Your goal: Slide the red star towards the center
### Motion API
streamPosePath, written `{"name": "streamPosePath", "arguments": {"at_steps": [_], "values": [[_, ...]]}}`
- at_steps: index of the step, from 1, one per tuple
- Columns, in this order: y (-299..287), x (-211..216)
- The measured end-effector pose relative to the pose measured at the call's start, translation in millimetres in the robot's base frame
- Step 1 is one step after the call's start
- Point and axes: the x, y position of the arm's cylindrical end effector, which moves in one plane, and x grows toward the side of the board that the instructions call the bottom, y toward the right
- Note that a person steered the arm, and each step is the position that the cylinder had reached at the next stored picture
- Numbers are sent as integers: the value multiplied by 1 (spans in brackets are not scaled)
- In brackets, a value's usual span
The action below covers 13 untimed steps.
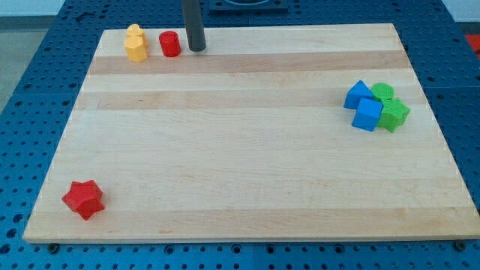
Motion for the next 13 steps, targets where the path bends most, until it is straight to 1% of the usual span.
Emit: {"name": "streamPosePath", "arguments": {"at_steps": [1,3,4,5,6,7,8,9,10,11,12,13], "values": [[-23,0],[-49,0],[-54,0],[-48,17],[-43,68],[-64,119],[-126,157],[-164,210],[-184,274],[-184,330],[-149,369],[-100,371]]}}
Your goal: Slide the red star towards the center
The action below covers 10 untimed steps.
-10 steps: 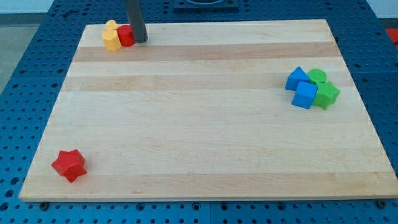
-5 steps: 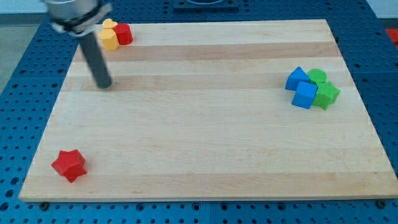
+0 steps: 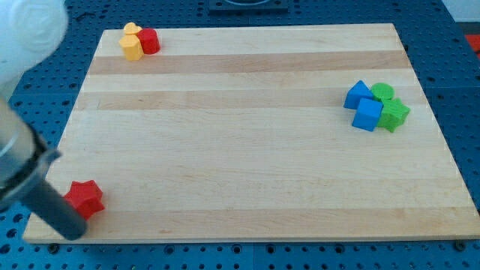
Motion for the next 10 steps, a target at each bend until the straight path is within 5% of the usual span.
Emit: {"name": "streamPosePath", "arguments": {"at_steps": [2,4,6,8,10], "values": [[54,-28],[42,1],[-42,-34],[-20,-97],[-63,-66]]}}
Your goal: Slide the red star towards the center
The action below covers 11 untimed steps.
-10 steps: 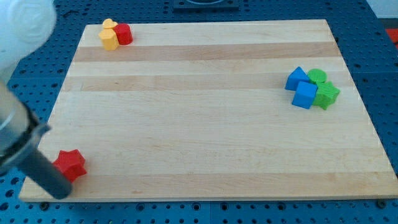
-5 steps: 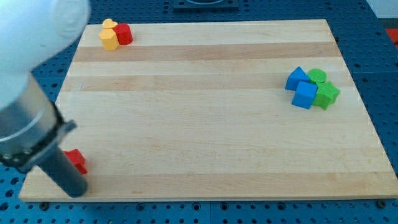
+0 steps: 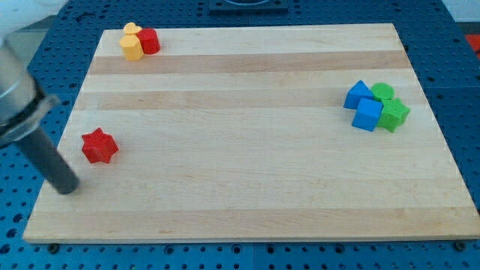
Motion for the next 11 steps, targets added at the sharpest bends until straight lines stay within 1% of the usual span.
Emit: {"name": "streamPosePath", "arguments": {"at_steps": [1,2,4,5,6,7,8,9,10,11], "values": [[-22,-19],[-7,-48],[103,-70],[157,-92],[141,-90],[95,-94],[94,-126],[136,-137],[171,-130],[141,-130]]}}
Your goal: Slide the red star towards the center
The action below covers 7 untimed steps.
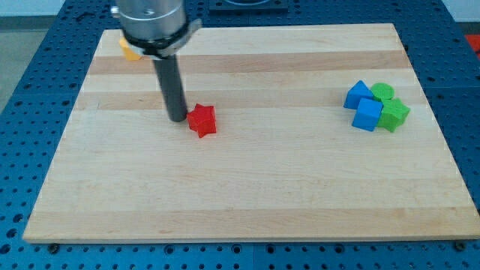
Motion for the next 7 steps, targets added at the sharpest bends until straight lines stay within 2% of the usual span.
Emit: {"name": "streamPosePath", "arguments": {"at_steps": [1,2,4,6,7], "values": [[-15,13],[22,15],[150,8],[77,30],[70,58]]}}
